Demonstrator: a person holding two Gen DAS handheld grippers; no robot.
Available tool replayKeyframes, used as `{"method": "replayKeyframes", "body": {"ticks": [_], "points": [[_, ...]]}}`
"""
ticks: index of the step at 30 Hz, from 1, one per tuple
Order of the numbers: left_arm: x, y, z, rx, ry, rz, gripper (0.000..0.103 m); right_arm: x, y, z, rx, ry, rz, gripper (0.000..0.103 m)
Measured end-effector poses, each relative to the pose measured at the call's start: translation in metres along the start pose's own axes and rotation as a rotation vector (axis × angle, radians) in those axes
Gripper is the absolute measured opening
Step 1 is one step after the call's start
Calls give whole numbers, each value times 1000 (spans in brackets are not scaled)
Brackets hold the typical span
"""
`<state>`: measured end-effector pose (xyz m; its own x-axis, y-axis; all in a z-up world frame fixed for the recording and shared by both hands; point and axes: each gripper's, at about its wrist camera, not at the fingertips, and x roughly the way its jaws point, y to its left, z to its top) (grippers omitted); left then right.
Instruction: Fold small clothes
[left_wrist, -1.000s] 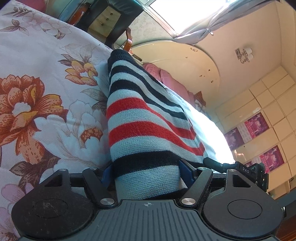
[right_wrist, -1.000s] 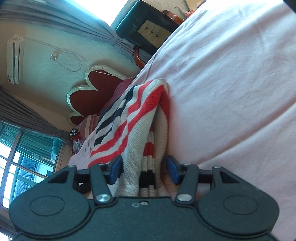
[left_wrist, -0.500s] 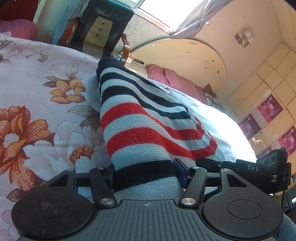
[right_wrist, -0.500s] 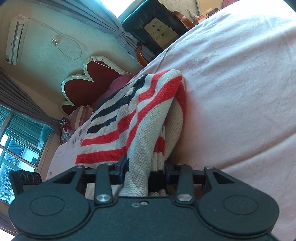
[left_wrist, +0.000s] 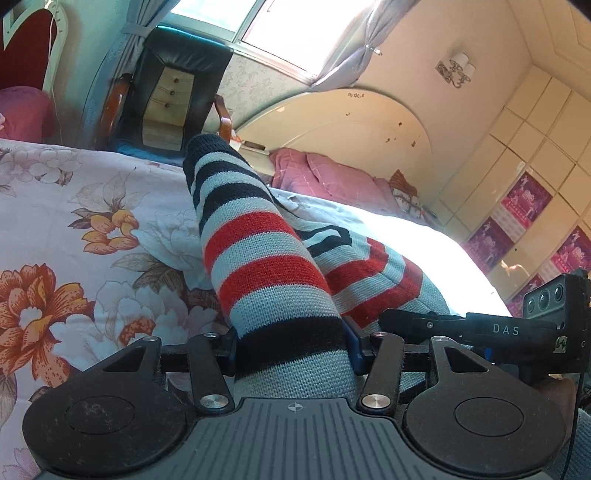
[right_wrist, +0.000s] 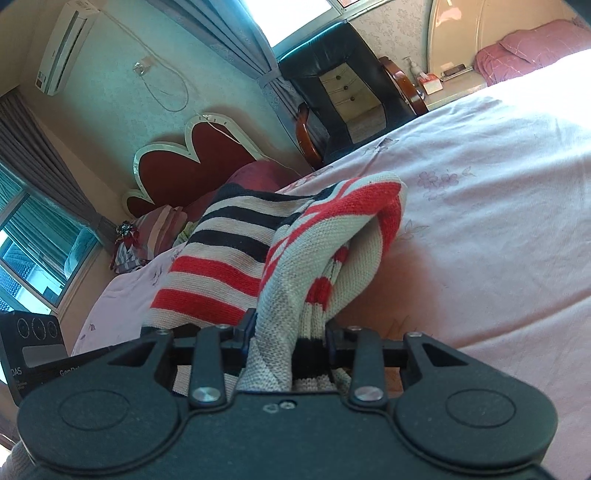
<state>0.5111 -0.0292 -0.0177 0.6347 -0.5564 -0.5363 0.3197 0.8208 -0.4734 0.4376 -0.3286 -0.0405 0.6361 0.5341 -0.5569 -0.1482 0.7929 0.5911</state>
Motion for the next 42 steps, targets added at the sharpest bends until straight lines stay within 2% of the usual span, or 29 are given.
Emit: {"method": "replayKeyframes", "body": {"ticks": [9, 21, 30, 42], "points": [[-54, -8, -9, 3, -50, 0, 52, -22, 35, -8, -40, -32, 10, 33], [-151, 17, -35, -18, -94, 49, 52, -21, 104, -40, -93, -13, 65, 33], [-207, 66, -61, -74, -112, 68, 52, -1, 158, -69, -133, 13, 91, 33], [-249, 158, -115, -178, -93, 127, 52, 63, 213, -133, -144, 105, 115, 33]]}}
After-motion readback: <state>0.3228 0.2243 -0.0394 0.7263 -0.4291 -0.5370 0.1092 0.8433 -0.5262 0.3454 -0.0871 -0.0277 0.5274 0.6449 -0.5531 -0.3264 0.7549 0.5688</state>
